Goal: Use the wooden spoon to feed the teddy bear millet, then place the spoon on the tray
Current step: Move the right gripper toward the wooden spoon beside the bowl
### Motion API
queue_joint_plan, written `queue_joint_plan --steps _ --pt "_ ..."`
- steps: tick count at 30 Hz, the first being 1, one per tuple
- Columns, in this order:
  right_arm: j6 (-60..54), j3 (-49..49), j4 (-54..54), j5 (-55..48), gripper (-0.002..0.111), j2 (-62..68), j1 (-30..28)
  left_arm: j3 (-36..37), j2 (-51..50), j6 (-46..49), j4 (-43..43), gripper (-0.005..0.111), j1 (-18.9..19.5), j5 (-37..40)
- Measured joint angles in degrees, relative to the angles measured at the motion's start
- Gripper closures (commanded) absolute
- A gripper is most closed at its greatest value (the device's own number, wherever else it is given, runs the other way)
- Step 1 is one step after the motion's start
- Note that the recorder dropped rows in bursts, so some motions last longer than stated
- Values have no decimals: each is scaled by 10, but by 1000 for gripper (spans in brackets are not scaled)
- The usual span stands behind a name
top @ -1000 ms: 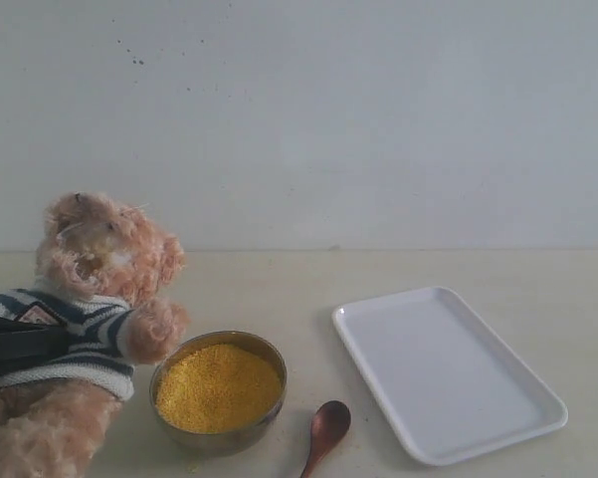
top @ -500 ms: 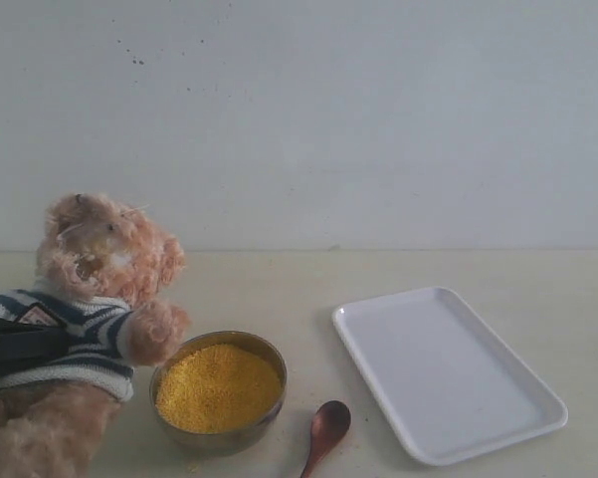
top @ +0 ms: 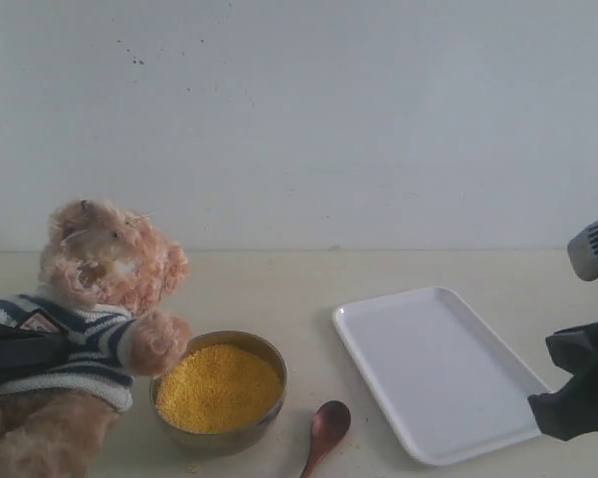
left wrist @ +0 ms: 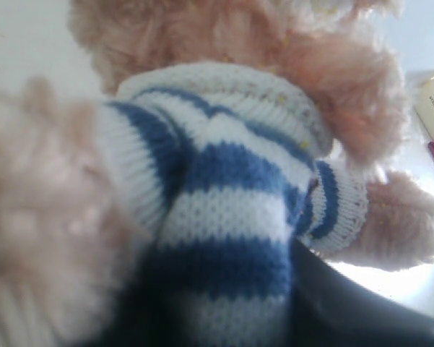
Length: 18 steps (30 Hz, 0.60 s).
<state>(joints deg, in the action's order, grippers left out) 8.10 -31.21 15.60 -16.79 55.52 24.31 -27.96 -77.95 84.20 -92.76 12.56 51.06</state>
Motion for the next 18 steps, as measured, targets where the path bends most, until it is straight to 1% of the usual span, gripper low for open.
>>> queue_joint_plan --steps 1,3,5,8,11,13,16,18 --pt "0 0 0 0 105 0 2 0 0 0 0 103 0 0" --pt "0 0 -6 0 96 1 2 0 0 0 0 103 0 0" --pt "0 0 -21 0 83 5 2 0 0 0 0 103 0 0" --pt "0 0 -58 16 61 21 2 0 0 0 0 103 0 0" --pt "0 0 -93 52 47 48 2 0 0 -4 -14 103 0 0" --pt "0 0 -121 78 43 69 2 0 0 -12 -29 103 0 0" --pt "0 0 -162 102 43 96 16 0 0 -17 -52 103 0 0" --pt "0 0 -174 113 43 112 46 0 0 -16 -54 103 0 0"
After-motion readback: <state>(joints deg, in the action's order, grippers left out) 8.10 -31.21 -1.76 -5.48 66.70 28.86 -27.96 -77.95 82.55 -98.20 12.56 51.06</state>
